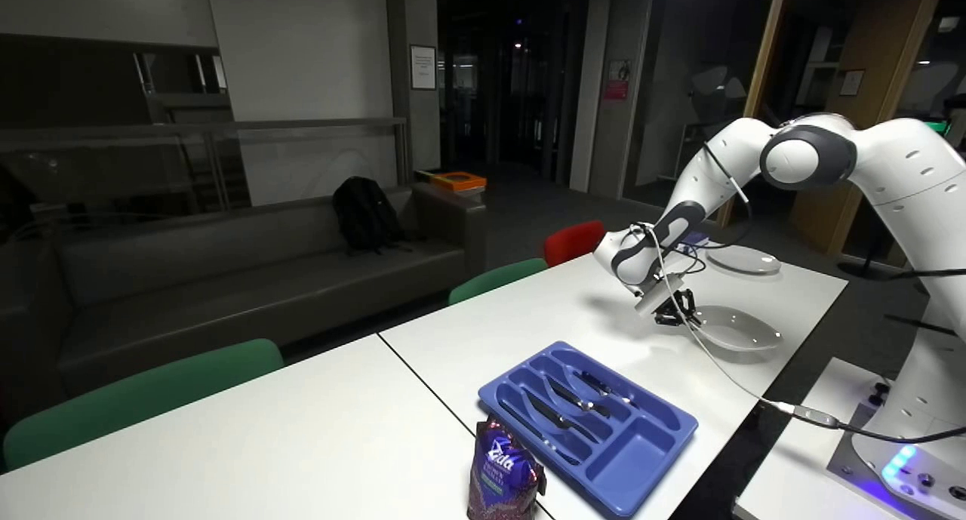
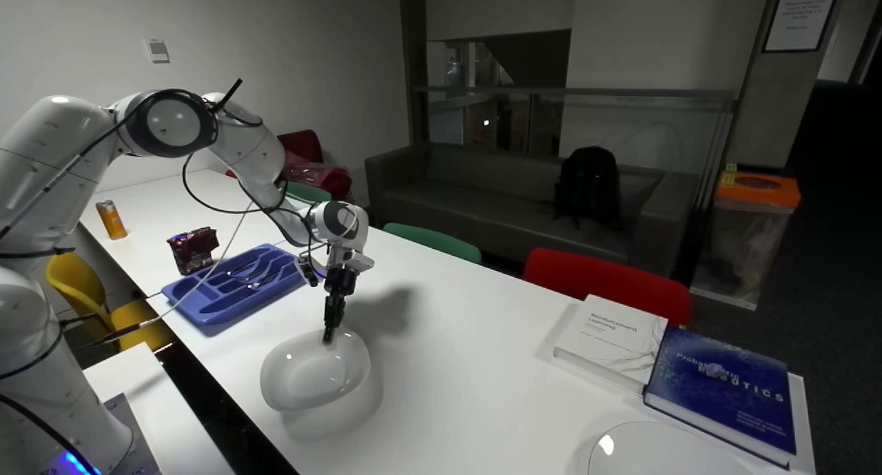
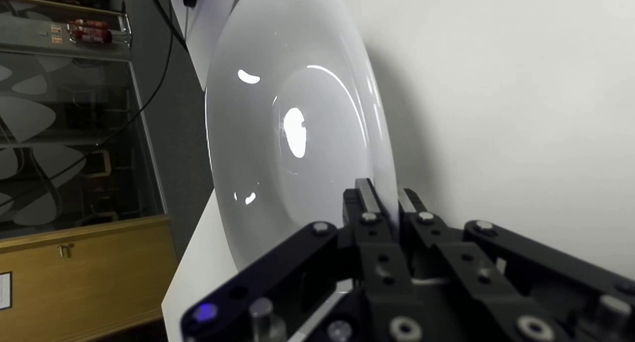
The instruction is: Move the white plate
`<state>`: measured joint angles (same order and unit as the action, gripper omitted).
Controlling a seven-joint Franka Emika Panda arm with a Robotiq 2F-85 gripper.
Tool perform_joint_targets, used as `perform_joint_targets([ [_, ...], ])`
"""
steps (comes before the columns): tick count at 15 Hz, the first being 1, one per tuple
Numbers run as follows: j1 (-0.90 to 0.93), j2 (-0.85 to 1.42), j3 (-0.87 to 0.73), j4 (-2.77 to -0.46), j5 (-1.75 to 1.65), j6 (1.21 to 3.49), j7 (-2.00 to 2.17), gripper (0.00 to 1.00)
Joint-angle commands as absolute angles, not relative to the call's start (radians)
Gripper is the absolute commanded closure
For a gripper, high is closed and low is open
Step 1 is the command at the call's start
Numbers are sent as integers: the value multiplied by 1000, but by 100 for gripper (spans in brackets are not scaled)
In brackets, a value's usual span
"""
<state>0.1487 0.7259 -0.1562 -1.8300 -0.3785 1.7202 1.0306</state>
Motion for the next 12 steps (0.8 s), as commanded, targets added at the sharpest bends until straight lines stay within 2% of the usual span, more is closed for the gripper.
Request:
perform_joint_targets([
  [1,108,688,-172,-1890,-379,1785,1029,98],
  [9,63,693,-192,-1906,-367,1846,1020,98],
  [10,62,695,-192,-1903,-366,1842,1017,66],
  [11,60,696,-192,-1902,-365,1842,1015,64],
  [12,58,698,-191,-1899,-362,1841,1013,59],
])
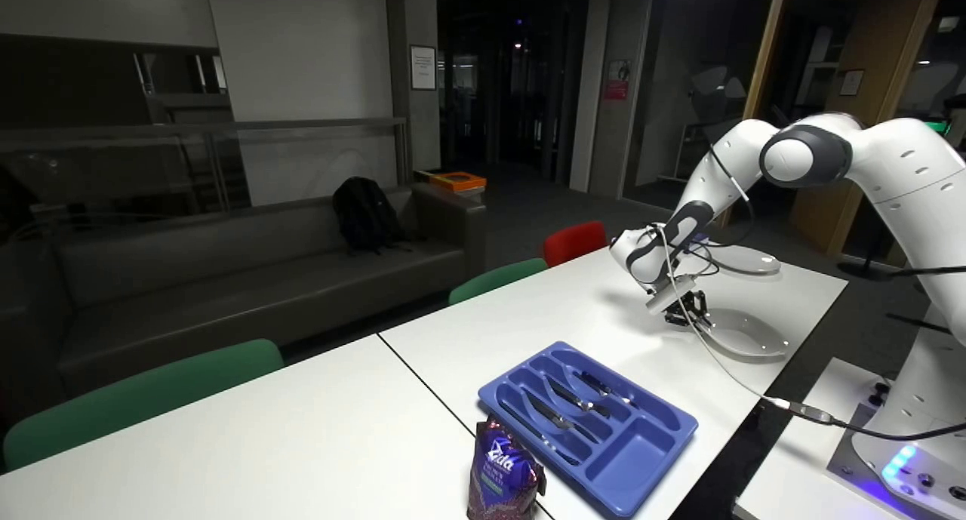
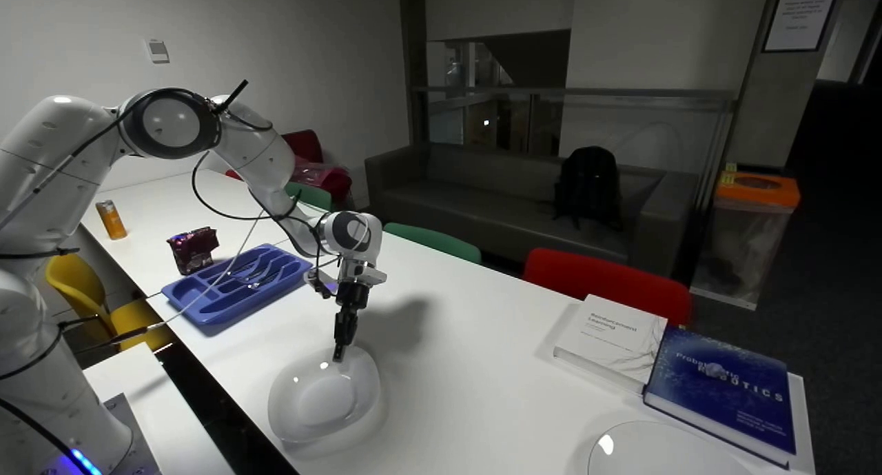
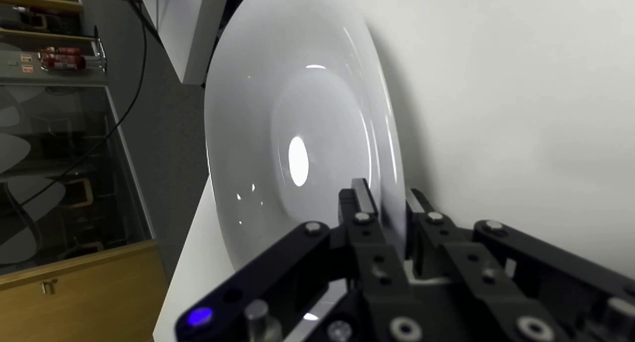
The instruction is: Move the white plate
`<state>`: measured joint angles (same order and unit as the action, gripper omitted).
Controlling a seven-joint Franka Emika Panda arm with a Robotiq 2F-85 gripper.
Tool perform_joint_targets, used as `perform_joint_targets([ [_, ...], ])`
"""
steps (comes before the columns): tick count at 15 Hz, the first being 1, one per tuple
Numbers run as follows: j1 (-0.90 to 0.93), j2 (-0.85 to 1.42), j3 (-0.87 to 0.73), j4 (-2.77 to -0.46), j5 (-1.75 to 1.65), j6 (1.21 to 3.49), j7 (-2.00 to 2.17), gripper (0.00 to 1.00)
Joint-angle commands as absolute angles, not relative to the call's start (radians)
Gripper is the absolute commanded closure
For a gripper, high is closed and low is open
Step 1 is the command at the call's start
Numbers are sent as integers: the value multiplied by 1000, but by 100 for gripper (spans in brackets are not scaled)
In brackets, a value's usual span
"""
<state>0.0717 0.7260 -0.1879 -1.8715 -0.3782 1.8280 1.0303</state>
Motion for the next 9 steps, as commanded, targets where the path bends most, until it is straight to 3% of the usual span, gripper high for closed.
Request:
perform_joint_targets([
  [1,57,698,-190,-1899,-362,1842,1011,50],
  [7,35,677,-182,-1916,-333,1870,987,5],
  [9,23,656,-180,-1928,-308,1875,973,0],
])
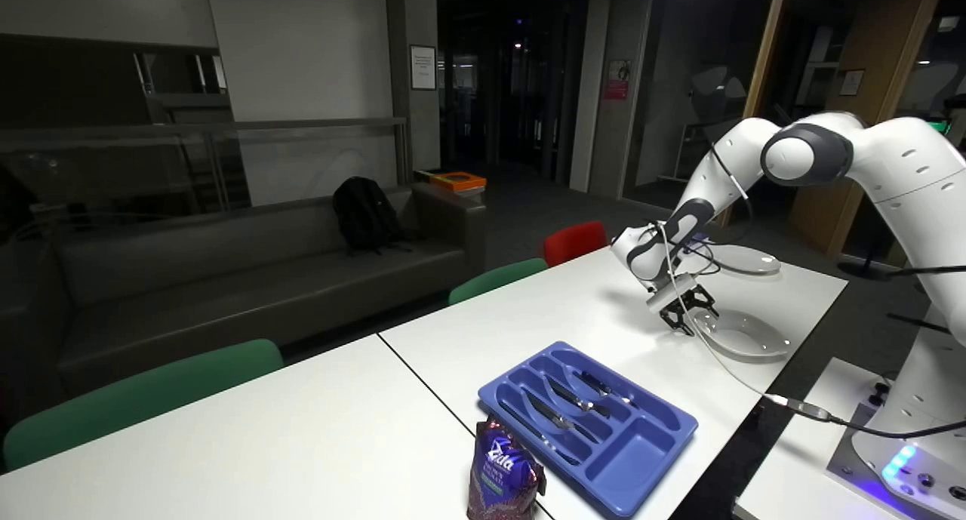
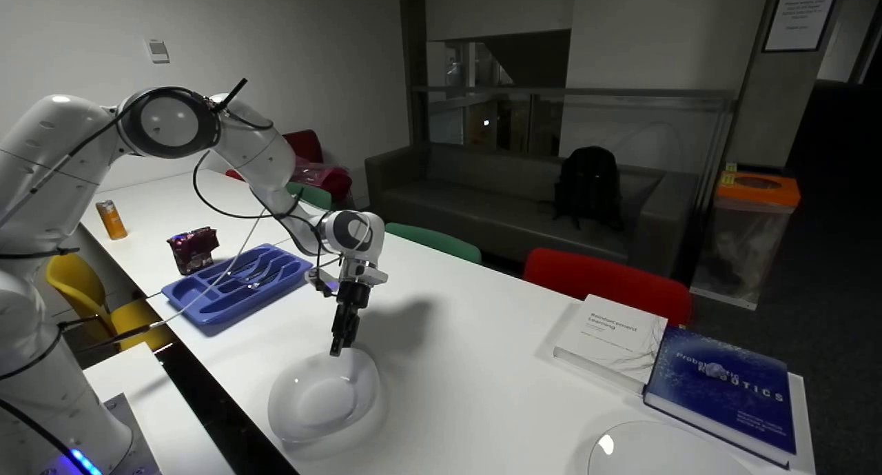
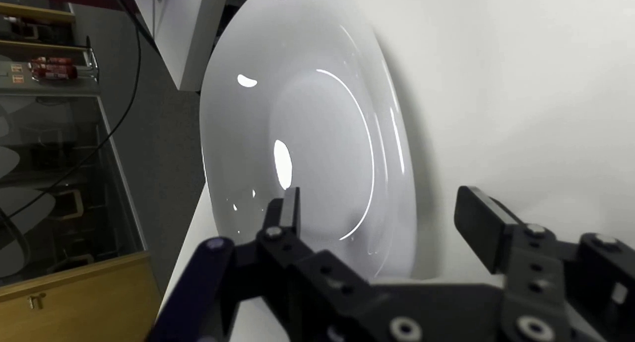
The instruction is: Move the white plate
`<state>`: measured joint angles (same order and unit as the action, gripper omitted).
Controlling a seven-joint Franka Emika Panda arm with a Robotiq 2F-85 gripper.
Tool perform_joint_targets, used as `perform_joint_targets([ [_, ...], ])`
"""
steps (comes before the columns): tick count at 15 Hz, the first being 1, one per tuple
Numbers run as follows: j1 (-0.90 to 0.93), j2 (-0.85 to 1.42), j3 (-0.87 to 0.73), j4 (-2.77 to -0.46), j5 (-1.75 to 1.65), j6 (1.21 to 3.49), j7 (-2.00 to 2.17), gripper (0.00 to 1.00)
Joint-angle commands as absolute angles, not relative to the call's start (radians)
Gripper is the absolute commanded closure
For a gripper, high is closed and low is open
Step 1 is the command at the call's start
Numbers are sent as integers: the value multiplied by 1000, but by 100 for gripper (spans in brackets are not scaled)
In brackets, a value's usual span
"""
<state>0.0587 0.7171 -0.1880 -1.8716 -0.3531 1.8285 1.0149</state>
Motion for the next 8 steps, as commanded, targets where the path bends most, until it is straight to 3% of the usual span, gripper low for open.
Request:
perform_joint_targets([
  [1,15,646,-178,-1933,-287,1880,959,0],
  [8,-29,574,-184,-1994,-152,1957,889,0],
])
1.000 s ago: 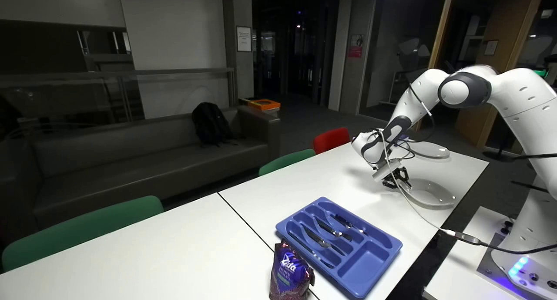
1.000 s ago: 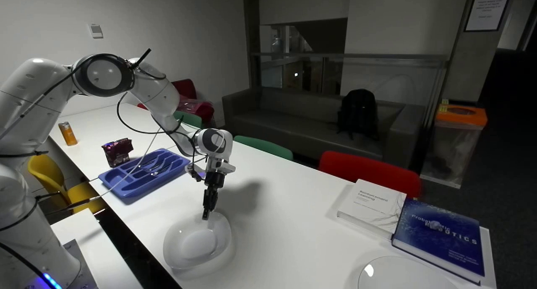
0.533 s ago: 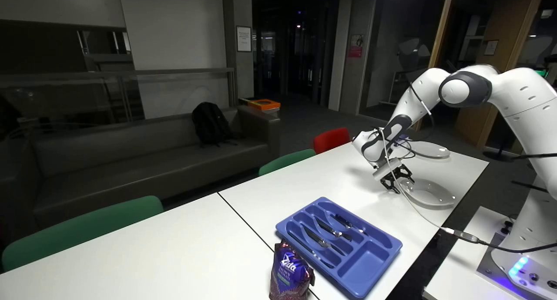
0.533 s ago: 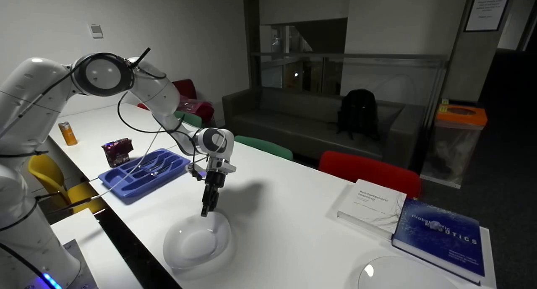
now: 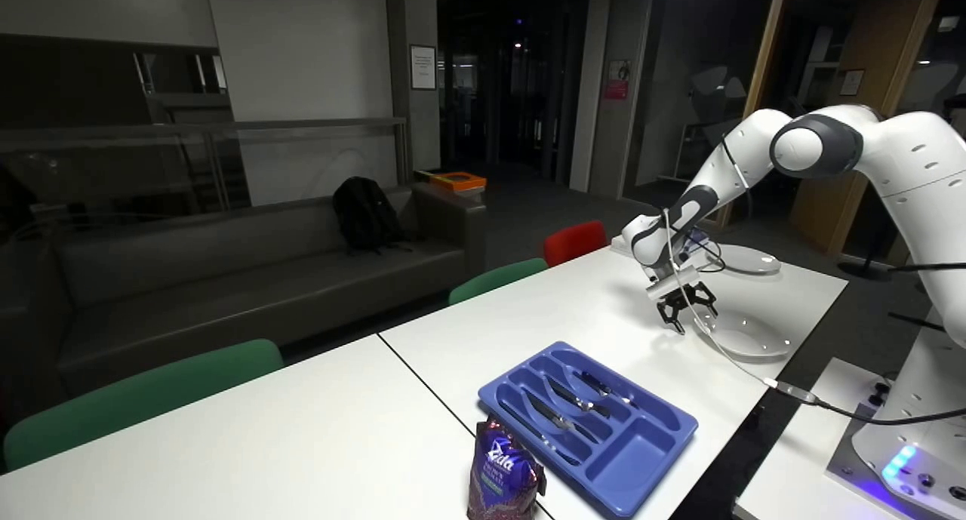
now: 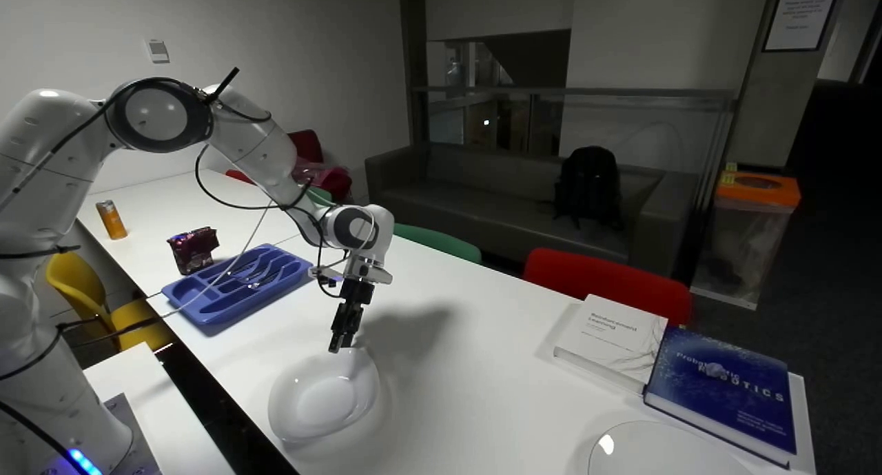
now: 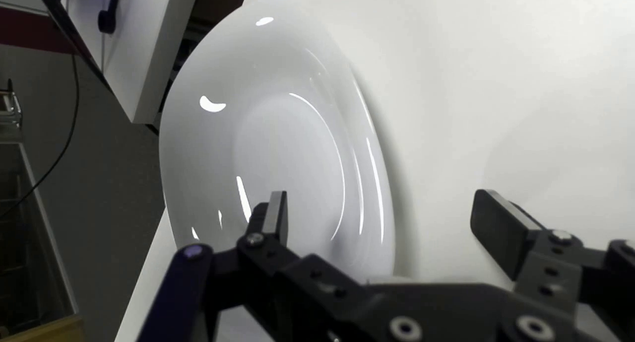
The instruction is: Move the white plate
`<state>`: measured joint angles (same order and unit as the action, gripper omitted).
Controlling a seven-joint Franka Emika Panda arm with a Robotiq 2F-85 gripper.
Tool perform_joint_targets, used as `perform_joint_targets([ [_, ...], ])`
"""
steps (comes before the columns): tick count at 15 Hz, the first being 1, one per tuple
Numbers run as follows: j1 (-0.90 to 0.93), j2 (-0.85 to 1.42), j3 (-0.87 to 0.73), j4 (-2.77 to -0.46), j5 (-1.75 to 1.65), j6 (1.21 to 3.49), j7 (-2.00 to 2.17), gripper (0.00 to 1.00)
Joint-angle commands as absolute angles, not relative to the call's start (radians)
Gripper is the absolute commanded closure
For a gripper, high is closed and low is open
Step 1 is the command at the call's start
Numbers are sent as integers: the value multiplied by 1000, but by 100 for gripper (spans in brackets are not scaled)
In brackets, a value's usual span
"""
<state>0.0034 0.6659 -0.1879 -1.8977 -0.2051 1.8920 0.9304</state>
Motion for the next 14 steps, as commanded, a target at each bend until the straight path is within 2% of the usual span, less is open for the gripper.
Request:
perform_joint_targets([
  [1,-33,558,-186,-2013,-135,1976,884,0],
  [7,-33,415,-214,-2170,-101,2114,918,0],
  [14,7,267,-264,-2341,-307,2328,989,0],
])
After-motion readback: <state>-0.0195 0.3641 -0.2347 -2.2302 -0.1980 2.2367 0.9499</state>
